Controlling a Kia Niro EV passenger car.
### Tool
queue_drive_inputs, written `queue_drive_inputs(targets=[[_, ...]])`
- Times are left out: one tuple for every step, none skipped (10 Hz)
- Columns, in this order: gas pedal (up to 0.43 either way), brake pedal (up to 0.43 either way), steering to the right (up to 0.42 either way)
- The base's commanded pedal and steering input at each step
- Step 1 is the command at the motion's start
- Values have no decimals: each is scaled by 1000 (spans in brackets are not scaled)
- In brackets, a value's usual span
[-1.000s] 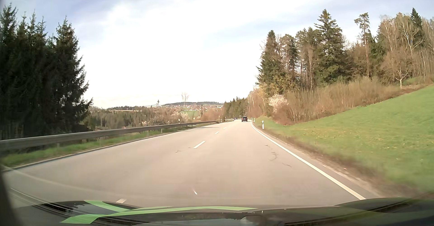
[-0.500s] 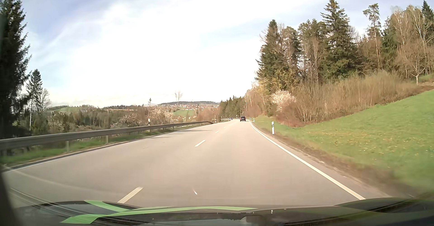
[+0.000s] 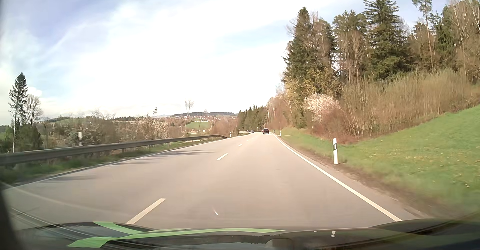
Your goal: Follow the waypoints while adhering to traffic rules and regulations
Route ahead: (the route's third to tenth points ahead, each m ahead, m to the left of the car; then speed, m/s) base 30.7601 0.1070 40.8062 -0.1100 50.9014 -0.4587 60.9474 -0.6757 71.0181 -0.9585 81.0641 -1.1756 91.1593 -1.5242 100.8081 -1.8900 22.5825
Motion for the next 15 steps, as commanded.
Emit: queue_drive_inputs(targets=[[87,0,5],[87,0,5],[98,0,5],[110,0,4],[130,0,4],[130,0,4],[138,0,4],[150,0,2],[157,0,1],[169,0,1],[169,0,1],[169,0,1],[169,0,1],[169,0,1],[169,0,1]])
